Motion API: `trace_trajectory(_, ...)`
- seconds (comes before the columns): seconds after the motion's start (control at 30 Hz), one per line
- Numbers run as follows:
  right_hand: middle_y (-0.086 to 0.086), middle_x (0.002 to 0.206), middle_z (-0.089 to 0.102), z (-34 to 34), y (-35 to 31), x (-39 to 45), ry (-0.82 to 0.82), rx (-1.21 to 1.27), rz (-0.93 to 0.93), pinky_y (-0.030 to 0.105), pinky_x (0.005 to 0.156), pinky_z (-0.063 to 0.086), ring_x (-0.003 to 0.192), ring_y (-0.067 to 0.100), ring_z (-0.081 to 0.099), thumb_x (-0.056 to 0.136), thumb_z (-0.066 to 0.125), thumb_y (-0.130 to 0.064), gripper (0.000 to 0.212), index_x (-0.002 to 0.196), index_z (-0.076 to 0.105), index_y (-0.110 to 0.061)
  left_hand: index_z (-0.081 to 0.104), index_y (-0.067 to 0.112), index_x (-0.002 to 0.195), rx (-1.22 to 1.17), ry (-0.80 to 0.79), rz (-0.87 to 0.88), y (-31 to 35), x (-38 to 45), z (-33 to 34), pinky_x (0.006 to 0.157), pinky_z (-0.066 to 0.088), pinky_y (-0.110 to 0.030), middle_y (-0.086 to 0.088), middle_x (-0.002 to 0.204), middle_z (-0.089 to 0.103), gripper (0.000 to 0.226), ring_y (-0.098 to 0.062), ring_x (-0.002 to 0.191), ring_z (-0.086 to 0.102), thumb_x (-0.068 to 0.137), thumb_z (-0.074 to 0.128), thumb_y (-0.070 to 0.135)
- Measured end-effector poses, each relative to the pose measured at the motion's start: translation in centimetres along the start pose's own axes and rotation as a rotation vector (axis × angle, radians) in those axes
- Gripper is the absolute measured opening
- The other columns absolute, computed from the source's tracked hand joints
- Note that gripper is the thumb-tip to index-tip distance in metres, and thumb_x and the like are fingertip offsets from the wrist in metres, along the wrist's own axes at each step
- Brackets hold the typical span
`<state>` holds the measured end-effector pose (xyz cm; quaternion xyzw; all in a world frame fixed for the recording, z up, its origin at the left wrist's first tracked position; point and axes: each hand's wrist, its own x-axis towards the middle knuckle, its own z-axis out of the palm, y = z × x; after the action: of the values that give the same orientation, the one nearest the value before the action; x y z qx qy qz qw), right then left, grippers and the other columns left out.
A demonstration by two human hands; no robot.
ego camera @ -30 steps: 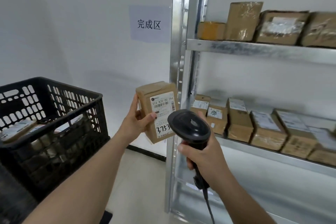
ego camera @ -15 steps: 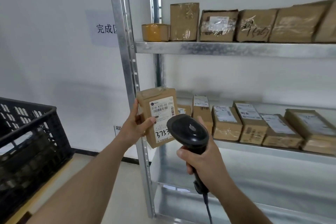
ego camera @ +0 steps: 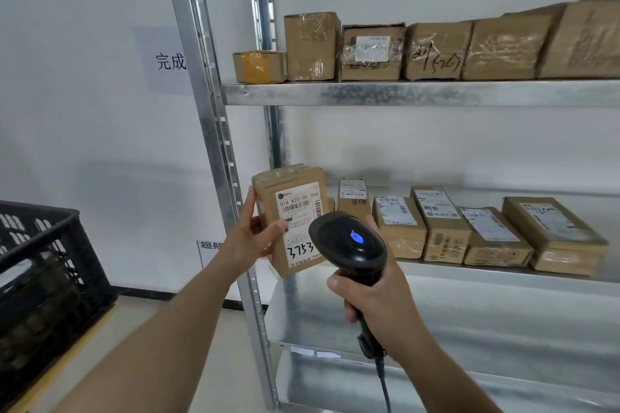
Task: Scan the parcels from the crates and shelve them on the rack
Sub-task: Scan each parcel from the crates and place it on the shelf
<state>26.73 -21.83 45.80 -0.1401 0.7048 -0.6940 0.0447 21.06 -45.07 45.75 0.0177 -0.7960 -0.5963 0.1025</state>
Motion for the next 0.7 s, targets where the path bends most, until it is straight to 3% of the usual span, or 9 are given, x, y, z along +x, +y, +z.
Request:
trace_trajectory(0.17, 0.008, 0.091, 0.068, -0.2, 0.4, -0.4, 0.024, 0.004, -0.012, 0.026, 0.048, 0.048, 0.051, 0.017, 0.051, 0.079, 0.074, 0.003, 0.097, 0.152, 0.026, -0.040, 0.001, 0.051, 0.149, -0.003, -0.017, 0.013, 0.4, -0.4, 0.2, 0.067, 0.059, -0.029, 0.007, 0.114, 0.066, 0.086, -0.010, 0.099, 0.065, 0.093, 0.061, 0.024)
trace_trajectory(0.3, 0.003, 0.109, 0.068, -0.8, 0.4, -0.6, 0.114, -0.041, -0.052, 0.023, 0.050, 0.049, 0.054, 0.010, 0.055, 0.079, 0.076, -0.001, 0.100, 0.148, 0.024, -0.049, 0.005, 0.053, 0.147, 0.008, -0.037, -0.012, 0.7, -0.9, 0.5, 0.066, 0.059, -0.032, 0.011, 0.109, 0.067, 0.079, -0.005, 0.094, 0.064, 0.094, 0.059, 0.029)
trace_trajectory(0.4, -0.001, 0.121, 0.063, -1.8, 0.4, -0.6, 0.201, -0.075, -0.070, 0.020, 0.052, 0.049, 0.066, 0.011, 0.058, 0.080, 0.076, -0.003, 0.101, 0.139, 0.018, -0.060, 0.009, 0.051, 0.149, 0.004, -0.063, -0.058, 0.6, -1.3, 1.2, 0.064, 0.060, -0.032, 0.010, 0.106, 0.069, 0.074, -0.005, 0.095, 0.064, 0.094, 0.057, 0.038)
trace_trajectory(0.5, -0.012, 0.120, 0.059, -3.1, 0.5, -0.8, 0.287, -0.118, -0.074, 0.019, 0.053, 0.051, 0.080, 0.014, 0.061, 0.079, 0.077, -0.004, 0.104, 0.144, 0.017, -0.057, 0.014, 0.047, 0.150, -0.009, -0.094, -0.084, 0.7, -1.8, 2.5, 0.062, 0.059, -0.032, 0.006, 0.107, 0.069, 0.069, -0.010, 0.097, 0.065, 0.095, 0.054, 0.041)
trace_trajectory(0.6, -0.032, 0.109, 0.052, -4.4, 0.7, -1.3, 0.379, -0.180, -0.068, 0.031, 0.073, 0.060, 0.097, 0.014, 0.065, 0.079, 0.078, -0.007, 0.106, 0.147, 0.013, -0.054, 0.019, 0.045, 0.149, -0.027, -0.152, -0.085, 0.8, -2.0, 4.4, 0.070, 0.061, -0.041, 0.003, 0.111, 0.069, 0.065, -0.014, 0.102, 0.065, 0.094, 0.053, 0.043)
trace_trajectory(0.7, -0.038, 0.105, 0.049, -6.1, 1.2, -2.3, 0.459, -0.223, -0.051, 0.047, 0.091, 0.056, 0.111, 0.017, 0.062, 0.078, 0.080, -0.010, 0.106, 0.145, 0.012, -0.058, 0.027, 0.048, 0.145, -0.064, -0.214, -0.090, 1.2, -2.1, 7.0, 0.074, 0.060, -0.044, 0.008, 0.106, 0.072, 0.055, -0.016, 0.103, 0.066, 0.094, 0.050, 0.046)
